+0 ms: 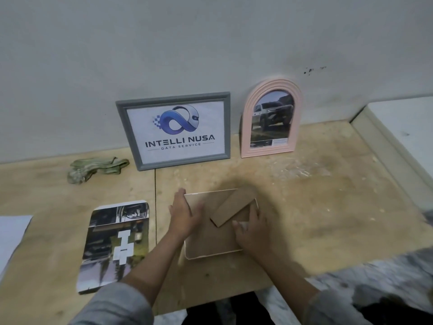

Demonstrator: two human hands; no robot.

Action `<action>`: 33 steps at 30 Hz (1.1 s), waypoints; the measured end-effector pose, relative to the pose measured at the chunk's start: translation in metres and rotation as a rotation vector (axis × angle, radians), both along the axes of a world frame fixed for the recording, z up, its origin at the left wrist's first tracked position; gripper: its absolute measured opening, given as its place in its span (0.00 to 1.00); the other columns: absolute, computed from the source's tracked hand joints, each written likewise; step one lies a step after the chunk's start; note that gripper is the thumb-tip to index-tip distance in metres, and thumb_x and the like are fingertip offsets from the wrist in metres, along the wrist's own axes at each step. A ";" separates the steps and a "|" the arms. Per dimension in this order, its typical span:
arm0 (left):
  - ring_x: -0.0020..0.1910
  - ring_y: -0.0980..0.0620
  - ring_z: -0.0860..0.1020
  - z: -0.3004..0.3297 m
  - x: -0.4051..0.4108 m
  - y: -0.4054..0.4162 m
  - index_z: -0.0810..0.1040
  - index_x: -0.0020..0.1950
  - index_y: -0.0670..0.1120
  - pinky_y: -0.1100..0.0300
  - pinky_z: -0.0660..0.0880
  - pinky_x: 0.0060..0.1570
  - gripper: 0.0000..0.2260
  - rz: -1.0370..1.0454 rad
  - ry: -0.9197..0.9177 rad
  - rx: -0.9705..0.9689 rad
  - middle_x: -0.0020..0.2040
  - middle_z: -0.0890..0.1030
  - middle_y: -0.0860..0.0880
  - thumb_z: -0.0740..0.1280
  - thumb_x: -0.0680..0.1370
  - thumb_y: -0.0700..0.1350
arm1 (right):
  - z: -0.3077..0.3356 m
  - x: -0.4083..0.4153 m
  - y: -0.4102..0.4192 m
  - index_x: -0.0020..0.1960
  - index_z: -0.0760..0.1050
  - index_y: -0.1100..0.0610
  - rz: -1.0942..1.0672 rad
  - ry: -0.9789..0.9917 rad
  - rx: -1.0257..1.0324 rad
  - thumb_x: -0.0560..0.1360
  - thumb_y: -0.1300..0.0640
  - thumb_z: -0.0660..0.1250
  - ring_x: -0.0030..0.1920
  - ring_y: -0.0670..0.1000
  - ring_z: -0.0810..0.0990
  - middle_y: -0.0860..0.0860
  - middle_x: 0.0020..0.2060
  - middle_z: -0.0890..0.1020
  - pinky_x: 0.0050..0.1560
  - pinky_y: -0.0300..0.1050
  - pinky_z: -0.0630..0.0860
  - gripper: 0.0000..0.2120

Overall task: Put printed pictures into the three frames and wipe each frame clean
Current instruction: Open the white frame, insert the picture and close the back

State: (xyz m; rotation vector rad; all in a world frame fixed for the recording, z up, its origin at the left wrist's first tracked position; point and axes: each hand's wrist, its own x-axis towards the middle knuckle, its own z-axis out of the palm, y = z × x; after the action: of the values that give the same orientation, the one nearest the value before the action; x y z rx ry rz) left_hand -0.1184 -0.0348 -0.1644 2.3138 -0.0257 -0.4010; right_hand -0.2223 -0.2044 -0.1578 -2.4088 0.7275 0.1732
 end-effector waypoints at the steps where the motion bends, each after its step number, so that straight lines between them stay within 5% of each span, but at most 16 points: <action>1: 0.71 0.39 0.62 -0.002 0.000 -0.002 0.59 0.74 0.40 0.39 0.56 0.71 0.34 -0.041 -0.035 0.072 0.71 0.65 0.40 0.66 0.76 0.57 | -0.004 -0.001 0.001 0.76 0.53 0.63 0.036 0.023 -0.025 0.69 0.35 0.51 0.73 0.63 0.57 0.63 0.73 0.58 0.70 0.55 0.55 0.44; 6: 0.77 0.40 0.47 -0.005 -0.005 0.002 0.51 0.77 0.39 0.41 0.48 0.73 0.37 -0.186 -0.033 0.292 0.78 0.46 0.38 0.61 0.77 0.59 | -0.021 -0.008 -0.001 0.76 0.52 0.64 0.148 0.067 -0.066 0.69 0.34 0.46 0.74 0.65 0.52 0.66 0.74 0.56 0.71 0.57 0.53 0.45; 11: 0.73 0.37 0.58 0.002 -0.022 0.013 0.63 0.73 0.40 0.46 0.57 0.71 0.31 -0.160 -0.134 0.386 0.75 0.58 0.37 0.62 0.77 0.57 | -0.014 -0.009 -0.012 0.76 0.41 0.63 0.298 0.140 -0.088 0.63 0.29 0.41 0.76 0.60 0.40 0.62 0.76 0.43 0.73 0.56 0.43 0.52; 15: 0.60 0.39 0.68 0.006 -0.028 0.018 0.76 0.58 0.40 0.50 0.68 0.58 0.18 -0.116 -0.207 0.429 0.63 0.71 0.41 0.65 0.75 0.52 | -0.005 -0.012 -0.026 0.75 0.33 0.60 0.428 0.243 -0.021 0.55 0.20 0.52 0.74 0.57 0.32 0.59 0.74 0.33 0.72 0.58 0.39 0.65; 18: 0.55 0.41 0.69 0.011 -0.026 0.016 0.77 0.50 0.41 0.52 0.70 0.51 0.13 -0.091 -0.185 0.450 0.56 0.72 0.43 0.64 0.75 0.50 | 0.000 -0.013 -0.034 0.74 0.28 0.58 0.528 0.295 0.004 0.51 0.17 0.58 0.71 0.55 0.26 0.54 0.69 0.25 0.72 0.60 0.37 0.71; 27: 0.63 0.42 0.64 0.031 -0.003 0.000 0.72 0.59 0.44 0.50 0.68 0.58 0.16 0.047 0.181 0.399 0.62 0.67 0.44 0.62 0.74 0.51 | -0.001 -0.015 -0.034 0.73 0.27 0.57 0.521 0.273 0.011 0.44 0.15 0.53 0.71 0.54 0.25 0.54 0.69 0.22 0.71 0.63 0.39 0.74; 33: 0.61 0.38 0.70 0.042 0.021 0.009 0.80 0.54 0.41 0.55 0.65 0.55 0.29 0.028 0.312 0.271 0.58 0.77 0.38 0.53 0.61 0.51 | 0.001 -0.016 -0.034 0.74 0.28 0.56 0.505 0.273 0.025 0.43 0.16 0.53 0.71 0.53 0.26 0.54 0.70 0.24 0.71 0.64 0.39 0.75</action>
State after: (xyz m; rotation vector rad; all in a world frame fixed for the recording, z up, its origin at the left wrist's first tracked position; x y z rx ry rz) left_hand -0.0976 -0.0255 -0.1221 2.4844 0.2274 -0.7879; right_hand -0.2378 -0.2380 -0.1564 -2.5273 0.2095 0.7198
